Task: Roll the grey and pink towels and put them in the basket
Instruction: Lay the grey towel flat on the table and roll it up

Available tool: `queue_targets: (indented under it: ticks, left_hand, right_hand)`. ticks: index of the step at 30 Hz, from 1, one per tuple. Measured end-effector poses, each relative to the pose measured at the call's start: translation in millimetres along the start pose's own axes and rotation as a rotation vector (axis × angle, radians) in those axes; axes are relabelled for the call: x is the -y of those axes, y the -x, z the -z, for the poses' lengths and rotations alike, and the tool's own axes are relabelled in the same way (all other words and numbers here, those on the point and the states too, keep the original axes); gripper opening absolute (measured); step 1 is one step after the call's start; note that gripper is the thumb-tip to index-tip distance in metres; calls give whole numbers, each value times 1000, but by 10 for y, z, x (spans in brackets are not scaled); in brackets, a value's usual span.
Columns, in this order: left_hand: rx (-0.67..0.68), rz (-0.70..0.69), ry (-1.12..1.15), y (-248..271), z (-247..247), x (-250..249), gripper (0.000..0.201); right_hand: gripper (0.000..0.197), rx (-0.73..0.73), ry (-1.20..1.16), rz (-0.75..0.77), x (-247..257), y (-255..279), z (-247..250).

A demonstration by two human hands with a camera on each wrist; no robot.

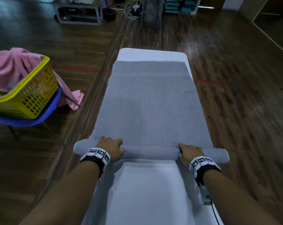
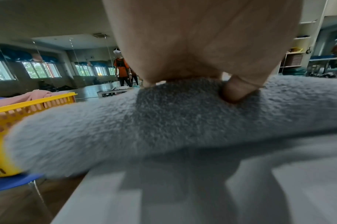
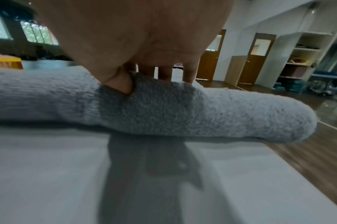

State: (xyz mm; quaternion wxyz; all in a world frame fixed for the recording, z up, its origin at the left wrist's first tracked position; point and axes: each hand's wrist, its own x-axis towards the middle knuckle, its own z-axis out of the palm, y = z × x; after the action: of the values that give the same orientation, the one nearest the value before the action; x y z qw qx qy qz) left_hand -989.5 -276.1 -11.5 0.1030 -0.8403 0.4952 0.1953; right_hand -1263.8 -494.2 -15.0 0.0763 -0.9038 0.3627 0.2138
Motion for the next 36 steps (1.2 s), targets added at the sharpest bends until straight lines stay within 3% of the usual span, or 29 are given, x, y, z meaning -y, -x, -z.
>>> queue_targets:
  ticks: [2, 4, 7, 12, 16, 20, 22, 25, 27, 31, 36]
  left_hand:
    - [-20, 3, 12, -33, 46, 22, 38]
    - [-179, -6, -52, -35, 44, 41, 44]
    - [-340, -92, -123, 26, -32, -33, 30]
    - [-135, -169, -173, 87, -233, -61, 51]
    - [-128, -131, -168, 29, -173, -60, 32]
    - [-24, -12, 94, -81, -23, -24, 37]
    - [-161, 6, 57, -105, -11, 8, 41]
    - [-405, -21, -81, -1, -61, -18, 28]
    - [-411, -71, -109, 114, -198, -44, 24]
    - [-305, -52, -89, 171, -322, 20, 36]
    - [-192, -16, -46, -163, -61, 154, 29]
  right_hand:
    - [16, -36, -38, -10, -38, 8, 86]
    - [21, -186, -24, -27, -95, 28, 93]
    - [33, -310, -13, 15, -95, 94, -22]
    - [50, -163, 70, 133, -95, 164, -301]
    - [39, -124, 61, 115, -83, 24, -188]
    - [31, -102, -11, 116, -22, -207, 110]
    - [33, -224, 2, 92, 0, -266, 184]
    - [29, -417, 12, 57, 89, -224, 126]
    - [33, -391, 36, 84, 146, -155, -11]
    - [48, -257, 97, 116, 100, -147, -136]
    - [41, -97, 59, 81, -24, -486, 164]
